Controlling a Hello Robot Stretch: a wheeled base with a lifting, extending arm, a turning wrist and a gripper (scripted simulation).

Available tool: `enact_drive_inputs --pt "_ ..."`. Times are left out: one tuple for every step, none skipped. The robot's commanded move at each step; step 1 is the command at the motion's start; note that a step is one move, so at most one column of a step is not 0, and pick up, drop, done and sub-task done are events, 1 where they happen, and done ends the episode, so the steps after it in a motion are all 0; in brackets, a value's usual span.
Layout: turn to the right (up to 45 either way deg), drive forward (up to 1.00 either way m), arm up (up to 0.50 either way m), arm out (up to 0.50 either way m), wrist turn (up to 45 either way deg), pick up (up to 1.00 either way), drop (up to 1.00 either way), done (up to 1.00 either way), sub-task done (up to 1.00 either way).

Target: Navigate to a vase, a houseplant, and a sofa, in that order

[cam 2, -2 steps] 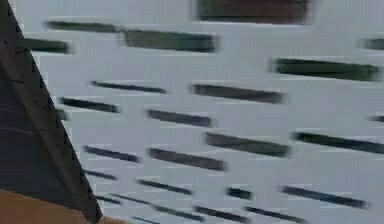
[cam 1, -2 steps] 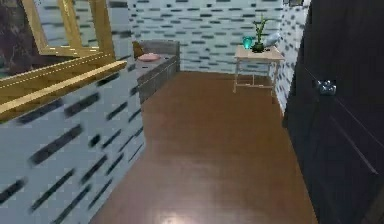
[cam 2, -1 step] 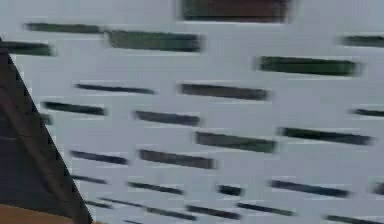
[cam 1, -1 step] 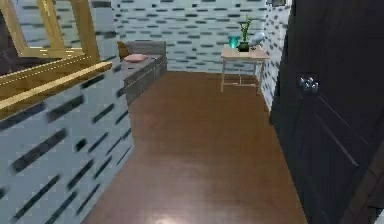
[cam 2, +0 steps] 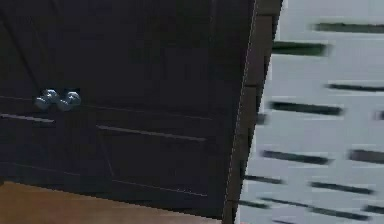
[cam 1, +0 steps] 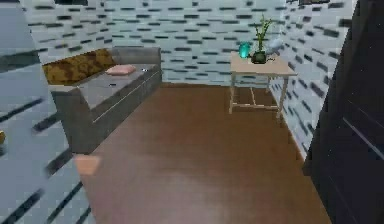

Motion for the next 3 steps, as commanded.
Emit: enact_drive_inputs --pt "0.0 0.65 0.0 0.0 0.0 0.0 0.0 0.0 0.0" --pt "-3.0 0.0 0.0 0.0 0.0 0.0 0.0 0.0 0.0" --pt "0.0 1.0 0.0 0.0 0.0 0.0 0.0 0.0 0.0"
